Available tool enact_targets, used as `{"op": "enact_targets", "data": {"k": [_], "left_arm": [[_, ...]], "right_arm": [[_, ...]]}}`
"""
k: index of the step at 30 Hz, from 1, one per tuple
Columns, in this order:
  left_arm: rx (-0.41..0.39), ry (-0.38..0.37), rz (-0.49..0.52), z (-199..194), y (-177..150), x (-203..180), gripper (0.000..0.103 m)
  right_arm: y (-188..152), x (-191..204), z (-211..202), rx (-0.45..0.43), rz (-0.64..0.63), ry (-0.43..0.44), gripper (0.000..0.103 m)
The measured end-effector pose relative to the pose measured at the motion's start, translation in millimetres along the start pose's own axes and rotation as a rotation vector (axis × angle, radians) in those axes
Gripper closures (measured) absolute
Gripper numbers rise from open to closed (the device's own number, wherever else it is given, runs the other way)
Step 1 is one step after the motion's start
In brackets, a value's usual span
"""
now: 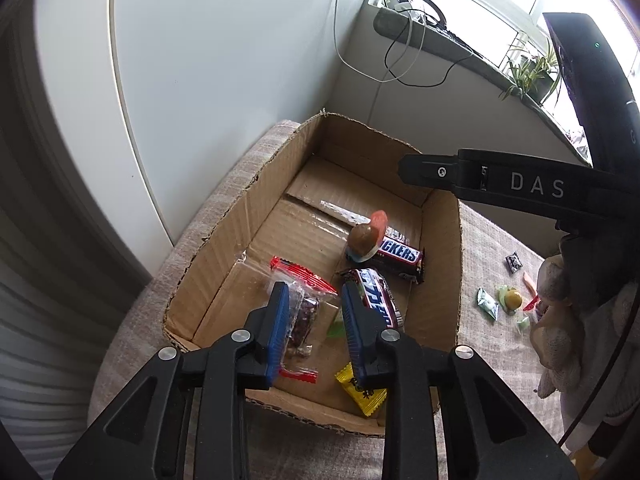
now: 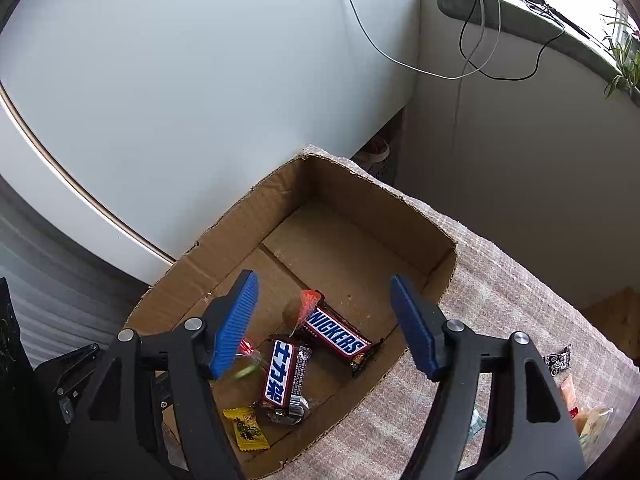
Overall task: Organize snacks
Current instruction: 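Carry both snacks into the box and open both tools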
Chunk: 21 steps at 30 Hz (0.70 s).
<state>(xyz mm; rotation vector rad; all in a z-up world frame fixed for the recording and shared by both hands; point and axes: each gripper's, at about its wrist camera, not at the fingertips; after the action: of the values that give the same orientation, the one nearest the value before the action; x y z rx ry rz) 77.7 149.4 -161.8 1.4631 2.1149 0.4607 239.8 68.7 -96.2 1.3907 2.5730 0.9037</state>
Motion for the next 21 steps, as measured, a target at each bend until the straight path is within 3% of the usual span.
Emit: {"op": "enact_targets", "data": {"k": [4,11,21], "left_arm": [[0.0,-0.002,0.004,-0.6,-0.9,-1.8,0.077],[-0.006,-0.01,0.007,-4.0,1.1,-7.0,0.077],[-0.014,-0.049,0.041,-7.7,4.2,-29.6,0.077]], "right_arm": [[-2.3,-2.5,-4.3,-0.008,0.003,-0.008,0.027],[-10.5,-14.6,-19.3,-0.024,0.029,-0.019,0.027],[-37.5,-59.1,-61.1,-0.063,0.106,-0.053,0.027]]}}
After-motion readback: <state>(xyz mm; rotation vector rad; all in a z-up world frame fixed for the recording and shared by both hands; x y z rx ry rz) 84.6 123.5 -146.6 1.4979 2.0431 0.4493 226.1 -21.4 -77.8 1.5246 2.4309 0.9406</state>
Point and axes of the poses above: each gripper's, at about its wrist camera, not at the fingertips, and z roughly the way its jaws point, x to its left, y to its top, and after that the axes turned 2 degrees about y, right-handed
